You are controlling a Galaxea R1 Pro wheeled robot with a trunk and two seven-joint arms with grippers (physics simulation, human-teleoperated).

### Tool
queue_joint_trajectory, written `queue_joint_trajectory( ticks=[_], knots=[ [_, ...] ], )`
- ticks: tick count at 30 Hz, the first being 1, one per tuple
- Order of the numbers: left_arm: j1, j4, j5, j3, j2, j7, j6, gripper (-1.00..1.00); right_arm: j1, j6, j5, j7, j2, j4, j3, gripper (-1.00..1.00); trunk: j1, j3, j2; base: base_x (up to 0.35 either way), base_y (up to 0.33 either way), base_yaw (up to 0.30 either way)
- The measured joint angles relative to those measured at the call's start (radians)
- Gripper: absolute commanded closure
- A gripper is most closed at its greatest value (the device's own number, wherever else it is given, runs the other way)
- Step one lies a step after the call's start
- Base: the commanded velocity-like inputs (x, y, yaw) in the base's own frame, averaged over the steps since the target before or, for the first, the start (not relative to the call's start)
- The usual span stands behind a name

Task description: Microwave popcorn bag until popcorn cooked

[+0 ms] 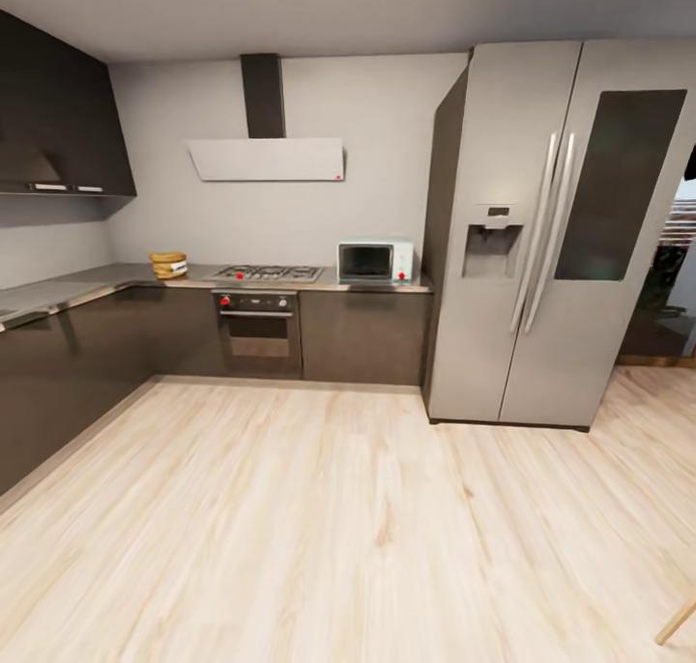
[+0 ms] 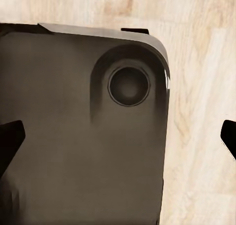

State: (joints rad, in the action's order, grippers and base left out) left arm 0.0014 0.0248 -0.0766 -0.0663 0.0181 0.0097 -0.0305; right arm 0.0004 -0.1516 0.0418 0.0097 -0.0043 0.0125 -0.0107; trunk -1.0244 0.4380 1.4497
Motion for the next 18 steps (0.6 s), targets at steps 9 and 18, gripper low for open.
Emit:
queue_joint_trajectory(
  ticks=[9, 18],
  knots=[
    [0.0, -0.001, 0.0, 0.0, 0.001, 0.0, 0.0, -1.0, 0.0, 0.0, 0.0, 0.0, 0.0, 0.0, 0.0, -1.0, 0.0, 0.0, 0.0, 0.32, 0.052, 0.0],
    [0.0, 0.0, 0.0, 0.0, 0.001, 0.0, 0.0, -1.0, 0.0, 0.0, 0.0, 0.0, 0.0, 0.0, 0.0, -1.0, 0.0, 0.0, 0.0, 0.322, 0.0, 0.0]
  ],
)
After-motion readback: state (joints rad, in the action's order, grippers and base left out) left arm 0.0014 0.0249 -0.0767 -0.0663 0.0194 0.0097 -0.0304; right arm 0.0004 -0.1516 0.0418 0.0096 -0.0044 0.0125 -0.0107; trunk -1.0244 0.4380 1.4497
